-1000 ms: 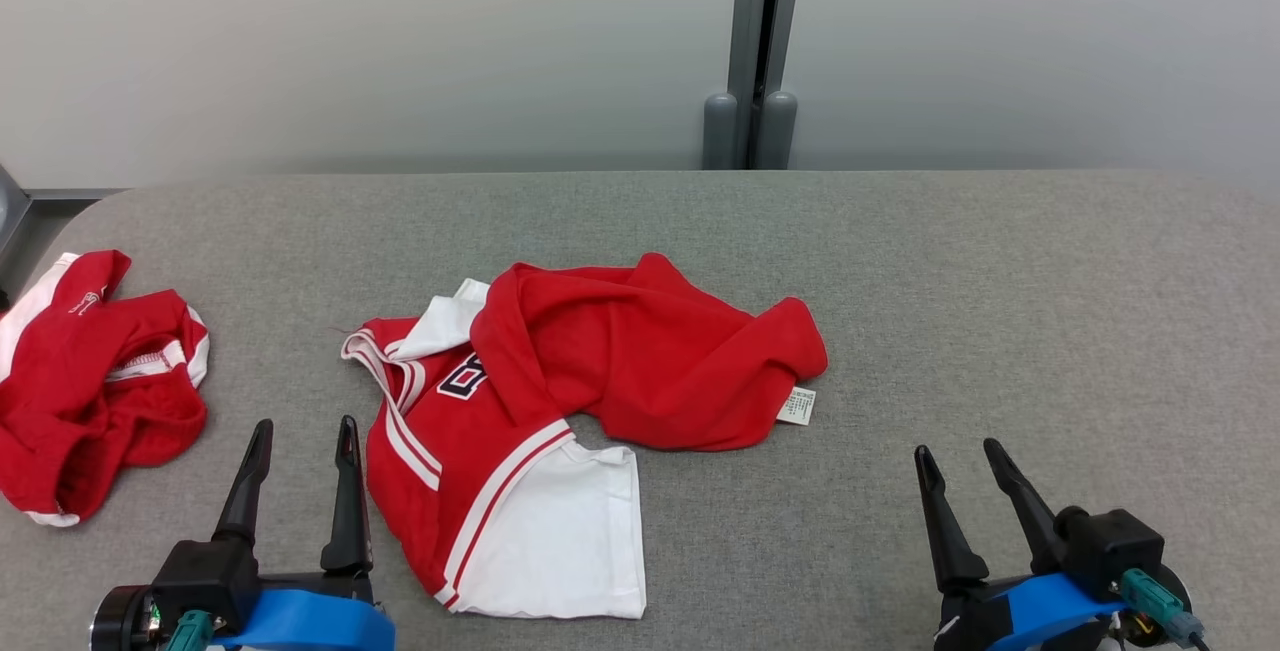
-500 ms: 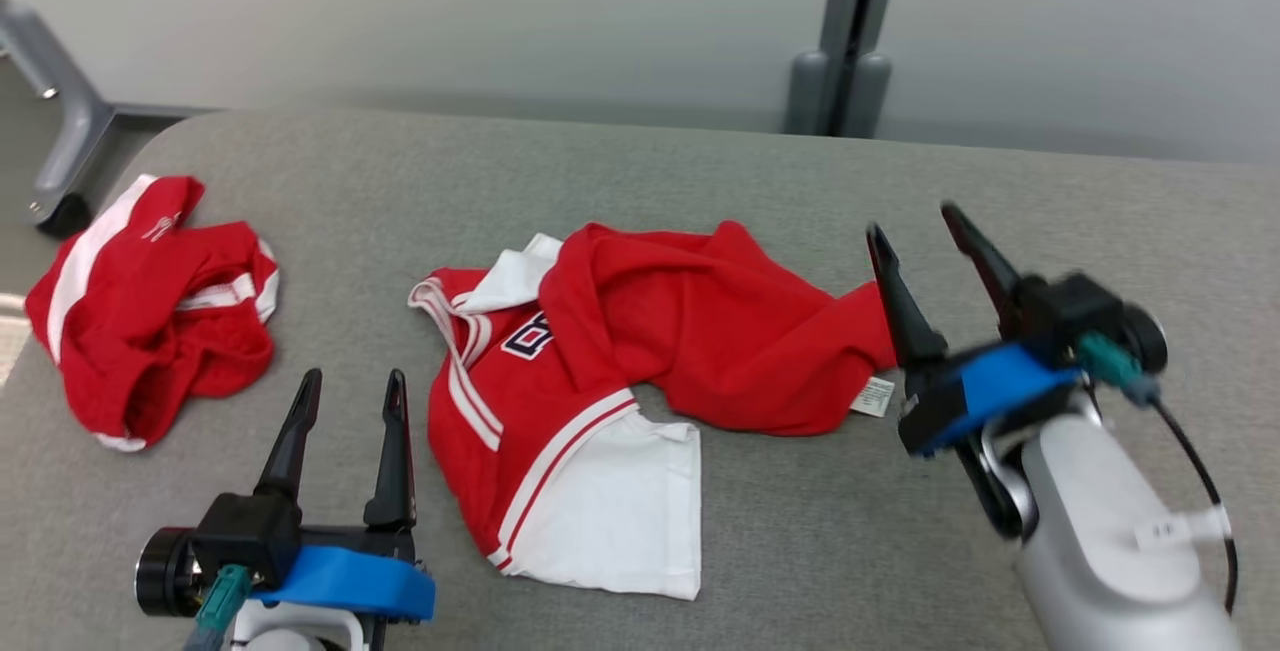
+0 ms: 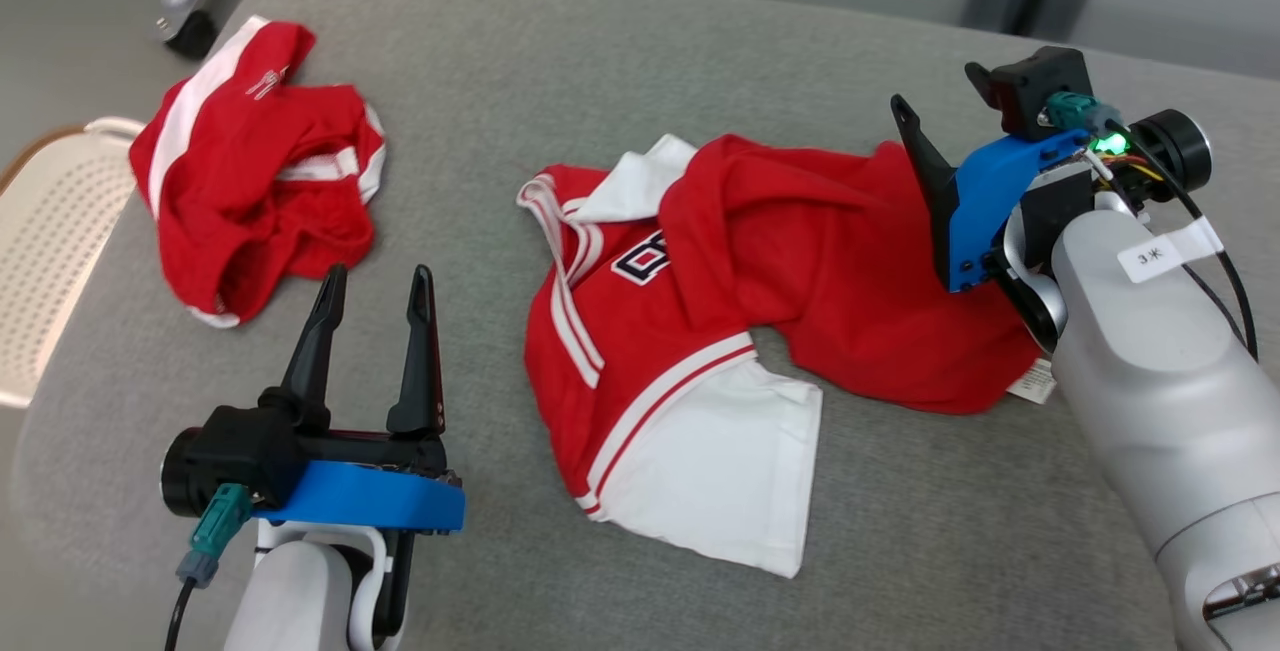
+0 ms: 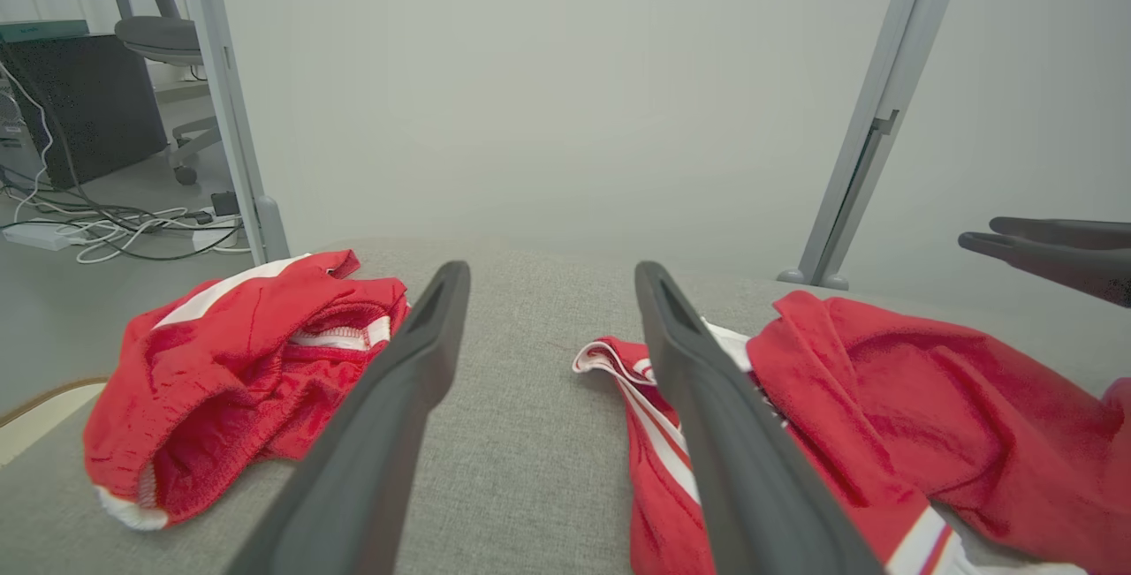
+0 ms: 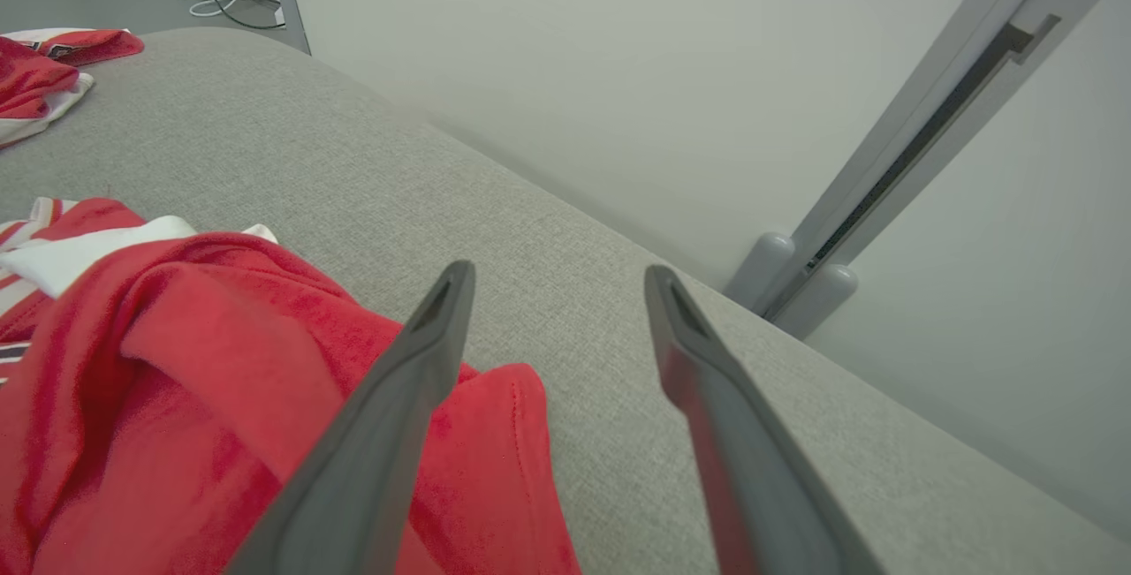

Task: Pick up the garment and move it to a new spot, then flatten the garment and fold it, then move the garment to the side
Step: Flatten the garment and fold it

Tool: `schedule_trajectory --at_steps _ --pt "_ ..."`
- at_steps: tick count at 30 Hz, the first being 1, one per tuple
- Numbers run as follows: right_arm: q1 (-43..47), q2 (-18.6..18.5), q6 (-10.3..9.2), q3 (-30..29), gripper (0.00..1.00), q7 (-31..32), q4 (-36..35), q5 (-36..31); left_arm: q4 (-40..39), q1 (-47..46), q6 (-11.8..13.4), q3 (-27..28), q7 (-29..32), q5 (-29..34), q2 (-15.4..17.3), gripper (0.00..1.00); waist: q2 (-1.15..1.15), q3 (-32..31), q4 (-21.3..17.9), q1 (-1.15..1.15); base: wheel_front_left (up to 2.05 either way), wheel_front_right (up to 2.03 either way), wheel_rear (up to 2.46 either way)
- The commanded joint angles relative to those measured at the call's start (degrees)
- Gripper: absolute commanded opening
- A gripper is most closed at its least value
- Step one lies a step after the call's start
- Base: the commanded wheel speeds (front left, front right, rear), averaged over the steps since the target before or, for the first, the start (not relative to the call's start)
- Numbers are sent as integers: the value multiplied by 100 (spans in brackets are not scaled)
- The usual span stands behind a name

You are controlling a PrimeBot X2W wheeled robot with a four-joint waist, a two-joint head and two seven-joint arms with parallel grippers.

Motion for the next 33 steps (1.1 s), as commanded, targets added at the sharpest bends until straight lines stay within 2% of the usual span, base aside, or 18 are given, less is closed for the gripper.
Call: schedule_trajectory --at_steps 1,9,21,22,23,29,33 --pt "-154 -45 1 67 100 53 190 -34 -30 -106 28 -61 -2 -63 -9 100 -1 290 318 -2 0 0 0" --pt "-504 -176 1 399 100 491 1245 -17 -19 -238 111 -317 -2 -295 -8 100 -1 487 706 -2 0 0 0" --pt "-366 -220 2 860 100 1416 1724 106 -55 -209 170 -348 -1 -355 -8 100 -1 511 728 -2 0 0 0" --pt "-351 -209 2 913 40 1554 1742 109 -47 -209 171 -338 -2 -347 -7 100 -1 507 708 -2 0 0 0" --pt "-338 -198 2 953 0 1672 1758 136 -35 -214 172 -325 -2 -337 -6 100 -1 497 682 -2 0 0 0" --pt "-507 -278 -6 1023 0 1583 1740 251 17 -229 142 -277 -2 -276 -7 100 -1 406 561 -2 0 0 0" --pt "-683 -291 -4 1023 0 1090 1599 291 44 -174 129 -194 -2 -217 -8 100 -1 264 452 -2 0 0 0"
